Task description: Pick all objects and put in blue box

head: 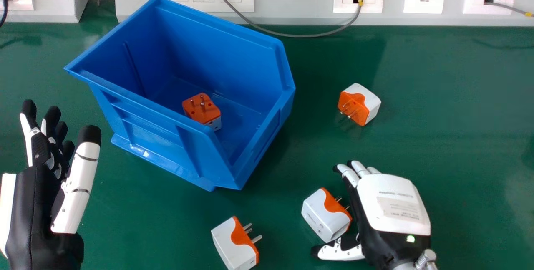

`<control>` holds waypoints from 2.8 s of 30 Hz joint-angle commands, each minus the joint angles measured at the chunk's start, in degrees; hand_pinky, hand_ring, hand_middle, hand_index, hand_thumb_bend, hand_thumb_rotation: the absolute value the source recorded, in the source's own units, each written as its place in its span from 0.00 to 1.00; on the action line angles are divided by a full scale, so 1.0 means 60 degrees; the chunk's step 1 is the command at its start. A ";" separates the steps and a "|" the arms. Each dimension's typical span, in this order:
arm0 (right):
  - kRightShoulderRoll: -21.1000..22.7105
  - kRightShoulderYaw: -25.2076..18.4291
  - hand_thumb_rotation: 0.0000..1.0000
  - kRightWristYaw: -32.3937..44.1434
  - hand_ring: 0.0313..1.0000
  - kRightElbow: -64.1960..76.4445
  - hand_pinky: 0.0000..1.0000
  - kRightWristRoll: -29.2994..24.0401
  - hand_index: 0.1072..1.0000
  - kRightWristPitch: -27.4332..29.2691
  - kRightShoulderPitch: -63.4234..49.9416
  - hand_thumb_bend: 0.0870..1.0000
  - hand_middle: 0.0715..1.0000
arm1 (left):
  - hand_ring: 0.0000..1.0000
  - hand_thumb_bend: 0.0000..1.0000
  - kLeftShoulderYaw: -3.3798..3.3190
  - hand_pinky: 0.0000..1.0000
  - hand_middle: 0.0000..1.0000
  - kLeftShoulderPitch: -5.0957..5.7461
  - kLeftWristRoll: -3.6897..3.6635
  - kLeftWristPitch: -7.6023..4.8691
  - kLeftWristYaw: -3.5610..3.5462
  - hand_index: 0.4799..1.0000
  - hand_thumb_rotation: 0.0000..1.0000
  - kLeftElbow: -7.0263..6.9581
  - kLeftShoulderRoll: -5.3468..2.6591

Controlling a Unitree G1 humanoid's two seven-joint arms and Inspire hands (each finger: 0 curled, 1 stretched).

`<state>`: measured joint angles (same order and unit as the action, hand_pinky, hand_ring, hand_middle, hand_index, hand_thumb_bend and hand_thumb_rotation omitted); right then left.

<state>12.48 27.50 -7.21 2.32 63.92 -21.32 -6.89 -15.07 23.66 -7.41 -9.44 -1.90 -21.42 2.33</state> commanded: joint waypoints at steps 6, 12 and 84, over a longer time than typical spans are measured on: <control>0.0045 0.0413 0.29 0.0517 0.79 -0.0071 0.70 0.0468 0.75 -0.0321 0.0271 0.67 0.81 | 1.00 0.57 -0.0029 1.00 1.00 -0.0063 -0.0140 -0.0079 -0.0035 1.00 0.66 -0.0177 0.0007; -0.0128 0.0598 0.22 0.0767 0.78 -0.0404 0.69 0.0364 0.73 -0.0414 0.0692 0.67 0.79 | 1.00 0.55 -0.0005 1.00 1.00 -0.0070 -0.0058 -0.0071 0.0060 1.00 0.66 -0.0220 -0.0047; 0.0417 -0.0355 0.00 0.1693 0.55 0.1403 0.43 -0.1281 0.59 0.0056 0.1406 0.39 0.67 | 1.00 0.44 -0.0037 1.00 1.00 -0.0039 -0.0244 0.0201 0.0032 1.00 0.53 -0.0455 -0.0009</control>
<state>14.18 26.31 1.12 8.25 56.50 -20.74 0.85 -14.95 23.38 -9.08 -7.97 -1.80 -22.83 2.08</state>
